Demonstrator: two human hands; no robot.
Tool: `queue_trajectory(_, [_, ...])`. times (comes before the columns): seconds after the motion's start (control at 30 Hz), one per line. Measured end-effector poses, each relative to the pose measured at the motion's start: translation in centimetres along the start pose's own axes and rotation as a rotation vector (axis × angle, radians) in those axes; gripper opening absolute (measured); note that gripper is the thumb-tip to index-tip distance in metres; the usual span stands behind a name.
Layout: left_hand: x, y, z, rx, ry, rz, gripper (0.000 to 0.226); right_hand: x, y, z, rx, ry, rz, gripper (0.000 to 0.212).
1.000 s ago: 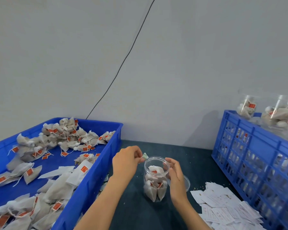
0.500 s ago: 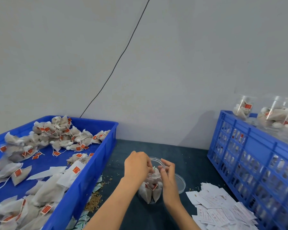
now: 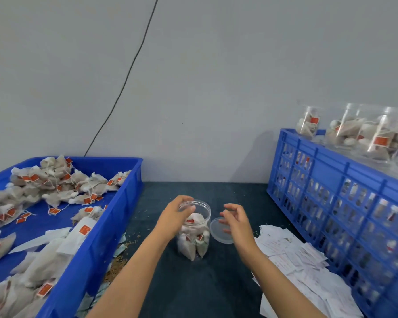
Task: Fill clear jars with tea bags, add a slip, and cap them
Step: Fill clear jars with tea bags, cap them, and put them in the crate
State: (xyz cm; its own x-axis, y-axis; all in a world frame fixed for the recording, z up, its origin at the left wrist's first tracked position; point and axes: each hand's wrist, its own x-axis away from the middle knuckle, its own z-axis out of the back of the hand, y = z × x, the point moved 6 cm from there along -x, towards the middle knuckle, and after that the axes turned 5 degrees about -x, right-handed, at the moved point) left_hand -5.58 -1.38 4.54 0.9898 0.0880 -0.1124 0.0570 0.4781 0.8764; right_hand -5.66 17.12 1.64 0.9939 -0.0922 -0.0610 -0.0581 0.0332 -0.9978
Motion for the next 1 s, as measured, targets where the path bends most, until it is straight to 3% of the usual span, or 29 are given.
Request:
queue_trajectory(0.1, [0.2, -0.2, -0.4, 0.105, -0.022, -0.025, 0.018, -1.5, 0.2, 4.4, 0.510, 0.097, 0.060, 0.028])
queue_trajectory(0.2, [0.0, -0.4, -0.6, 0.132, -0.004, -0.025, 0.017, -2.1, 1.5, 7.3, 0.996, -0.014, -0.056, 0.026])
queue_trajectory(0.27, [0.0, -0.7, -0.6, 0.118, -0.007, -0.015, 0.017, -1.5, 2.7, 8.6, 1.200, -0.068, -0.170, 0.047])
queue_trajectory(0.33, [-0.1, -0.8, -0.7, 0.116, -0.012, -0.017, 0.016, -1.2, 3.2, 9.5, 1.230, -0.075, -0.200, 0.054])
queue_trajectory(0.53, [-0.3, -1.1, -0.7, 0.108, -0.009, -0.016, 0.016, -1.3, 2.6, 11.0, 0.978, 0.019, -0.113, 0.031])
queue_trajectory(0.63, [-0.4, -1.2, -0.7, 0.107, -0.010, -0.020, 0.018, -1.3, 3.2, 11.2, 1.114, 0.008, -0.153, 0.038])
queue_trajectory(0.73, [-0.4, -1.3, -0.8, 0.106, -0.008, -0.020, 0.018, -1.2, 2.5, 10.9, 1.204, 0.023, -0.112, 0.014])
queue_trajectory(0.8, [-0.4, -1.4, -0.8, 0.109, -0.008, -0.019, 0.018, -1.4, 2.5, 10.8, 1.300, 0.011, -0.078, 0.035])
queue_trajectory(1.0, [-0.4, -1.4, -0.8, 0.109, 0.003, -0.019, 0.018, -1.2, 1.9, 8.5, 1.644, -0.177, 0.111, 0.037])
